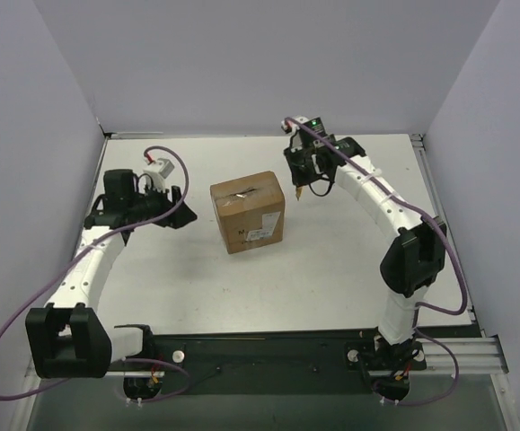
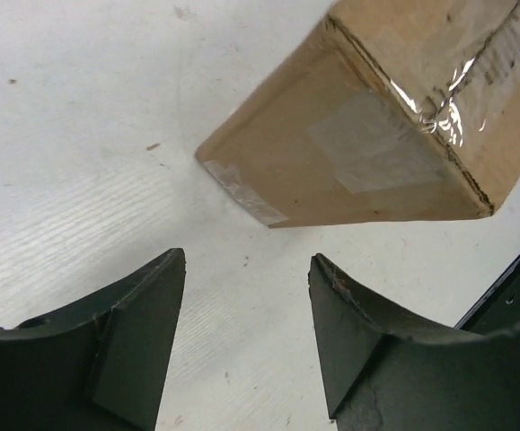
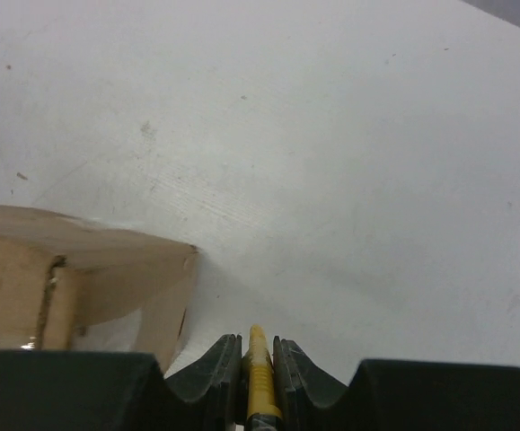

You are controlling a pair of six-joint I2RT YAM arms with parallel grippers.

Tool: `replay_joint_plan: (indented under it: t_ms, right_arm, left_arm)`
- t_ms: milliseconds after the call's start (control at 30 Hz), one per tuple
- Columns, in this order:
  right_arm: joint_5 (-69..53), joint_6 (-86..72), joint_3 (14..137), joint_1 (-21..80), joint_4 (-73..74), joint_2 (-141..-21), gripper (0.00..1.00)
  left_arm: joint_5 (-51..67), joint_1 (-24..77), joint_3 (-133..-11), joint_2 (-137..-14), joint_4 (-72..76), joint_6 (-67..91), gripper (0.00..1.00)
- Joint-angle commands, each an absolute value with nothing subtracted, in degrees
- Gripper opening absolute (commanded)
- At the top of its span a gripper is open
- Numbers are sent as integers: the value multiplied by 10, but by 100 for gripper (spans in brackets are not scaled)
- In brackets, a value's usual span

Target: Unpack the express box

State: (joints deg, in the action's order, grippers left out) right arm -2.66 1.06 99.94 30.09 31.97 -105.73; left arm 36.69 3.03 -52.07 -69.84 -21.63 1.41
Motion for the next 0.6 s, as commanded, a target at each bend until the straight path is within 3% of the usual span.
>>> replay_joint_plan:
  t_ms: [0,100,167,267,400,567]
  right_arm:
    - [-100,0,1085,193,347,-1020,0]
    - [-227,-61,1143,105,345,-1023,0]
    - [-358,-114,1162,61,329,-1041,0]
    - [-453,-183,1184,13,286,-1060,0]
    - [-523,-222,1199,2,265,-1063,0]
    - [-541,-224,1104,-17,239,-1027,0]
  left_arm:
    - [439,-17,-702,-717,-297,-80,70]
    - [468,-4,-774,-757,-259,-21,73]
    - [465,45,-836,-806,-244,-24,73]
    - [443,99,-903,-886,-241,-38,73]
    - [487,125,-979,-1002,-226,-5,73]
    - [565,151,-1053,-1084,-188,49,75]
